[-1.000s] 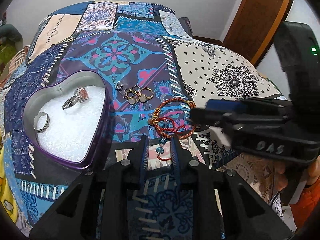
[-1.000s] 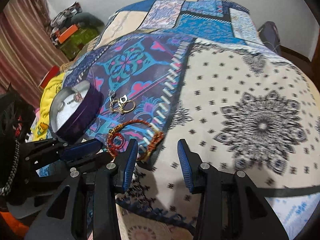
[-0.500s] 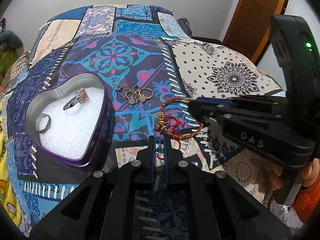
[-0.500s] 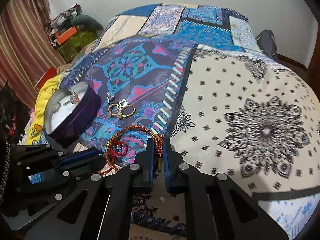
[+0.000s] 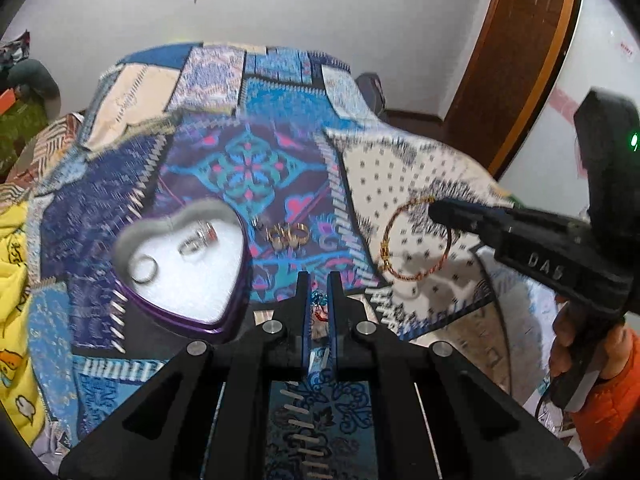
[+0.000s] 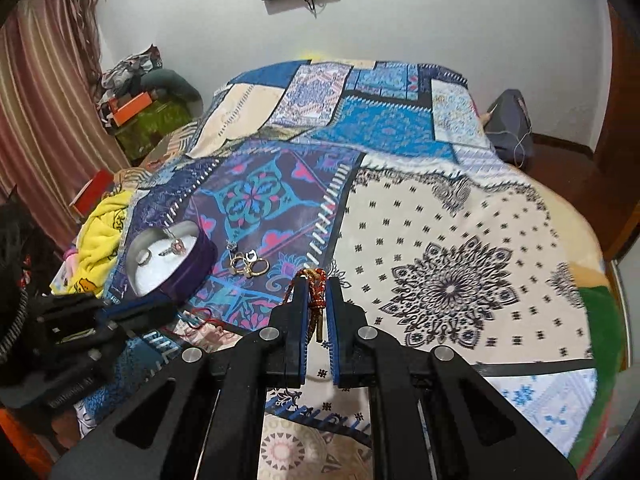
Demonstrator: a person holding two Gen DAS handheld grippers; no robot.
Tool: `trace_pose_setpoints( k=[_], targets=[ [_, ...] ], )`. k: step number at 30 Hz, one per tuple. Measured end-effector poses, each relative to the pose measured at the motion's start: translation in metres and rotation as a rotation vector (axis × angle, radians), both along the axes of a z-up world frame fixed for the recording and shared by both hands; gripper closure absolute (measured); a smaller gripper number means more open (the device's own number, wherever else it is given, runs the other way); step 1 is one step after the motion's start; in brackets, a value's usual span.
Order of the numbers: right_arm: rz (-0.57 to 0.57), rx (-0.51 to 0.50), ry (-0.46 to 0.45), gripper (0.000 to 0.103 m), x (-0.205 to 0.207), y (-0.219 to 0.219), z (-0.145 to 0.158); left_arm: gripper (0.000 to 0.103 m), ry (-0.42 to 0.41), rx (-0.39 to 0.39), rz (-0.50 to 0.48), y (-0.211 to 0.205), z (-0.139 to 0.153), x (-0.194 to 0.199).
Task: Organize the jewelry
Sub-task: 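Carry both bracelets over the heart tin and open both tools to drop them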
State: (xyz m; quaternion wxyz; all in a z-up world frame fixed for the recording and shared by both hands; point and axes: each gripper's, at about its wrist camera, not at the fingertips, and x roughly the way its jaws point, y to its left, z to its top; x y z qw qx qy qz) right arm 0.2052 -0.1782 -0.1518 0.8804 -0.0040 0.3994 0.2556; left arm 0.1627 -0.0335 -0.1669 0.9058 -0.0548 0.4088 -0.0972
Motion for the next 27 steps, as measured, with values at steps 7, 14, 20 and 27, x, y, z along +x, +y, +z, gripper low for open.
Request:
trace_pose_setpoints(
  k=[7, 14, 20, 27],
  targets=[
    [0.01, 0.026, -0.04, 0.096, -0.01, 0.006, 0.018, 0.098, -0.095, 0.0, 0.032, 0.011, 0.039, -0.014],
    [0.036, 0.055, -0.084, 0.096, -0.017, 0.019, 0.035, 0.098, -0.167, 0.008, 0.083, 0.03, 0.065, -0.028],
    [0.063, 0.085, -0.115, 0.096, -0.019, 0.038, 0.049, 0.098, -0.218, 0.008, 0.132, 0.052, 0.082, -0.034],
    [0.099, 0.108, -0.123, 0.096, -0.018, 0.061, 0.055, 0.098, -0.253, 0.004, 0.179, 0.082, 0.093, -0.035]
  ],
)
